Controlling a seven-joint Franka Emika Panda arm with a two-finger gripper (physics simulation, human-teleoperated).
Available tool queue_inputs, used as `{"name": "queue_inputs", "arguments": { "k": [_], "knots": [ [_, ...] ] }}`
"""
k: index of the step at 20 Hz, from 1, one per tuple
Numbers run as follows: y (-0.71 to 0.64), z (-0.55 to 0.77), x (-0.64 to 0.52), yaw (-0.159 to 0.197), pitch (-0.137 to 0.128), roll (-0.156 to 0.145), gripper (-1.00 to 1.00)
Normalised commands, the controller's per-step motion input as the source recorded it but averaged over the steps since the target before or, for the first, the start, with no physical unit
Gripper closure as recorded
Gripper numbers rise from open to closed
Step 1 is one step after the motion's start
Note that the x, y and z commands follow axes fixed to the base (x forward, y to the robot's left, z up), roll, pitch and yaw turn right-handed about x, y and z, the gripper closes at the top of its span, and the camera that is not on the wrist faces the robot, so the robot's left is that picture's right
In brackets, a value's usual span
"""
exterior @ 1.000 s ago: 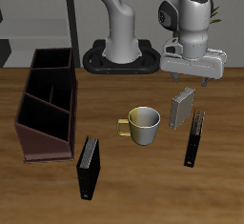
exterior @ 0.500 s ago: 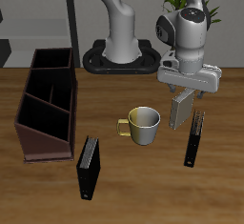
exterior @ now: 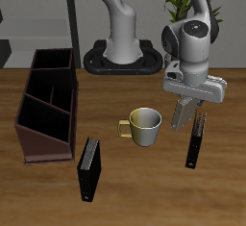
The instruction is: Place the yellow book into the right desk caddy's right compartment
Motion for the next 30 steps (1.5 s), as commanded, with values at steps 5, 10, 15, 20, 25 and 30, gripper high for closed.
{"name": "queue_inputs", "arguments": {
  "k": [5, 10, 15, 20, 25, 30],
  "knots": [
    [-0.21, 0.21, -0.03, 0.003, -0.044, -0.028, 1.00],
    [-0.20, 0.27, -0.05, 0.015, -0.046, -0.014, 1.00],
    [-0.38, 0.46, -0.13, 0.056, -0.067, -0.028, 1.00],
    [-0.42, 0.48, -0.20, 0.068, -0.074, -0.043, 1.00],
    [-0.49, 0.43, -0.22, 0.058, -0.039, -0.031, 1.00],
    [-0.42, 0.37, -0.32, 0.068, -0.088, -0.040, 1.00]
  ]
}}
